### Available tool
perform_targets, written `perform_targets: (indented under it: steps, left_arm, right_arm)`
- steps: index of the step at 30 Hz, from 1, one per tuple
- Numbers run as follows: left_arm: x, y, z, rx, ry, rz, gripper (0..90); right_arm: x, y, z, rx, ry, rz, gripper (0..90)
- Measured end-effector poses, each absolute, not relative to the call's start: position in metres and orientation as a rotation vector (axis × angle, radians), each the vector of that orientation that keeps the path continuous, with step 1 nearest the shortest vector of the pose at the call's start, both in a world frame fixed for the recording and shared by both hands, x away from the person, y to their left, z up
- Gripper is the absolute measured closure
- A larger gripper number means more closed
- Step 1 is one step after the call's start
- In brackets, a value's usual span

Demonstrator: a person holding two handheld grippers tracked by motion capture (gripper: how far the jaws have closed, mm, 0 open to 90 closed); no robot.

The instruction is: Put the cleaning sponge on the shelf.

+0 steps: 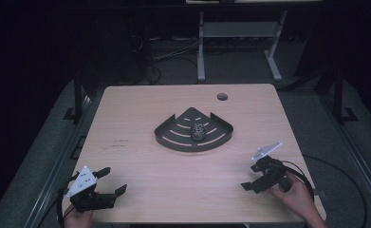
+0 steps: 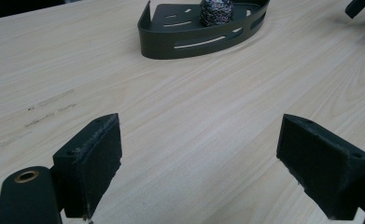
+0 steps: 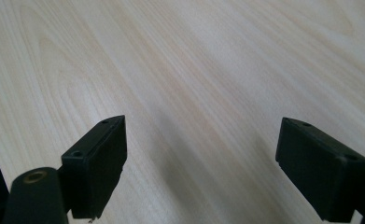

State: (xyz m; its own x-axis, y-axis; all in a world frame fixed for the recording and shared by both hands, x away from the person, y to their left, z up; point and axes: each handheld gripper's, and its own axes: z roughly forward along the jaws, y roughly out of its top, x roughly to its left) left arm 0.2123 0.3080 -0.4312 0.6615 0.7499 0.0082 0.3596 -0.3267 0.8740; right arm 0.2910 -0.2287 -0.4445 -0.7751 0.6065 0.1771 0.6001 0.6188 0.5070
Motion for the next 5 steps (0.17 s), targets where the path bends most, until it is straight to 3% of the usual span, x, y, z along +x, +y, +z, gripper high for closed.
perform_targets:
  steps: [5]
  left_arm:
    - [0.212, 0.307, -0.431, 1.936, 0.868, 0.522, 13.3]
  right_arm:
    - [0.279, -0.23, -0.446, 1.044, 2.781, 0.893, 16.1]
